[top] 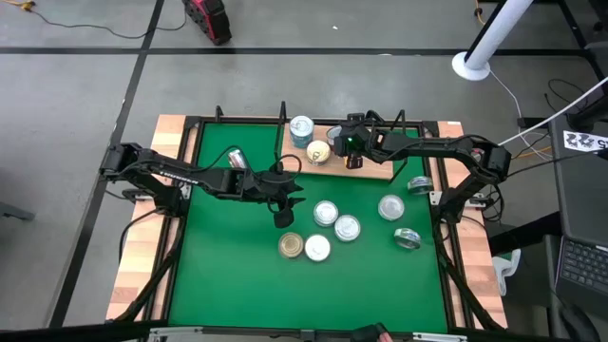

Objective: Stack canned seafood by type on shelf
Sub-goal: Stack the red tuna can on top of the red tuna can on the shelf, then stack the blue pink tuna can on top of the blue pink tuna can on the shelf

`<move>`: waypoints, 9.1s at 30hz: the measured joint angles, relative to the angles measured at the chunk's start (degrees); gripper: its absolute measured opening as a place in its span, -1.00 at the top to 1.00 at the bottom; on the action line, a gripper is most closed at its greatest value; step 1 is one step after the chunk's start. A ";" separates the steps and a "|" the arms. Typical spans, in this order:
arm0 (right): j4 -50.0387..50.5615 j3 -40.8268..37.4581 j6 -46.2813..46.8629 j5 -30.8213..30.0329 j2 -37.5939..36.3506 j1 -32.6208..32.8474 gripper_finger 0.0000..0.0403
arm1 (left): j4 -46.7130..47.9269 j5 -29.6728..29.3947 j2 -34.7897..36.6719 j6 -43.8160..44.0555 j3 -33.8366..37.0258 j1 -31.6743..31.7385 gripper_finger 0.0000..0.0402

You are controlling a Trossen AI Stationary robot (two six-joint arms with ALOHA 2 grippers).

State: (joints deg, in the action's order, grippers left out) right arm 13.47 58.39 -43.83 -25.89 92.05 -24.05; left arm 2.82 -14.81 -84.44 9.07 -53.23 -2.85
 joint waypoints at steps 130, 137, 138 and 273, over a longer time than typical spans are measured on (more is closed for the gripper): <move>24.03 9.25 10.80 7.10 -0.13 0.04 -0.32 | 48.62 0.98 11.26 61.44 0.02 30.98 -0.40; 24.00 9.26 10.79 7.31 -0.12 0.04 -0.32 | 48.76 0.98 11.23 69.31 1.41 29.54 -0.40; 24.00 9.25 10.79 7.53 -0.13 0.04 -0.32 | 48.74 0.98 11.23 70.31 1.61 29.42 -0.40; 28.27 9.27 11.02 15.93 -0.13 0.02 -0.32 | 41.05 0.72 0.92 15.44 2.27 27.36 -0.11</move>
State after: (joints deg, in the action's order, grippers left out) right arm 41.74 67.66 -32.82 -9.96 91.92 -24.03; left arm 43.87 -14.09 -83.53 24.51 -50.96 24.51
